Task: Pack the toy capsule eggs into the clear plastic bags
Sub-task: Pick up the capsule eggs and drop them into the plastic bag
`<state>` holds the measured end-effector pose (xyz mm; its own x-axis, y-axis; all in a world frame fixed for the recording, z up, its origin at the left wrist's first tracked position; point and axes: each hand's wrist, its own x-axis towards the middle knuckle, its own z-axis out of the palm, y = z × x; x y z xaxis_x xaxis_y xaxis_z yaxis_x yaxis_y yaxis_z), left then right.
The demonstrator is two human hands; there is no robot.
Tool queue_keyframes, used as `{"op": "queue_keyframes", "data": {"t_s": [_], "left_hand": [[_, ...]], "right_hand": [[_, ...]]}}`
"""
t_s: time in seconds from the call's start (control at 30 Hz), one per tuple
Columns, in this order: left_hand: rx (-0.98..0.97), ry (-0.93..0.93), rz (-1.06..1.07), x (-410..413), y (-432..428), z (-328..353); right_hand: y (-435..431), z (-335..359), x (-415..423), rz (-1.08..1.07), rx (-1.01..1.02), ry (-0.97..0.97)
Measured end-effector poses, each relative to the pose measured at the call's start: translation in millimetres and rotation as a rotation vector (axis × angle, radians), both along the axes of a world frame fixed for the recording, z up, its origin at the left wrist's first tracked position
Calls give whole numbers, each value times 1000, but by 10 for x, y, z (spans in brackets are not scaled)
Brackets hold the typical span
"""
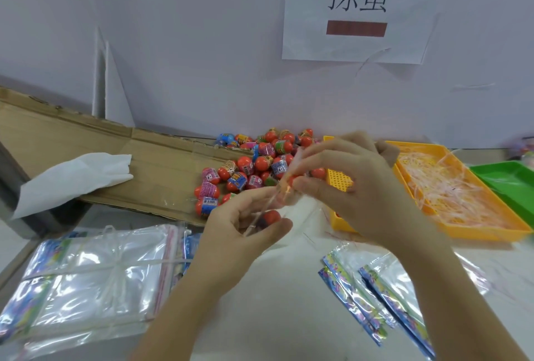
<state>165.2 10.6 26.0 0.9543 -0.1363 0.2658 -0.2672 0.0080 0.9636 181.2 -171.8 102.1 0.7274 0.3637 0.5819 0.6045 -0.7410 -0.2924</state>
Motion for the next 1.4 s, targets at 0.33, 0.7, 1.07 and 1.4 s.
{"op": "queue_keyframes", "data": {"t_s": [0.33, 0.7, 1.07, 1.4], "left_hand": [[-38, 20, -61, -35, -24, 44], [-326, 109, 211, 51, 90, 52], [-628, 280, 127, 183, 132, 5], [-515, 271, 212, 161, 67, -14]], "right_hand": [[133, -98, -15, -65, -52, 81], [-58, -255, 241, -67, 580, 114], [81, -1098, 449, -340, -542, 299], [60, -1046, 436, -293, -450, 214]]}}
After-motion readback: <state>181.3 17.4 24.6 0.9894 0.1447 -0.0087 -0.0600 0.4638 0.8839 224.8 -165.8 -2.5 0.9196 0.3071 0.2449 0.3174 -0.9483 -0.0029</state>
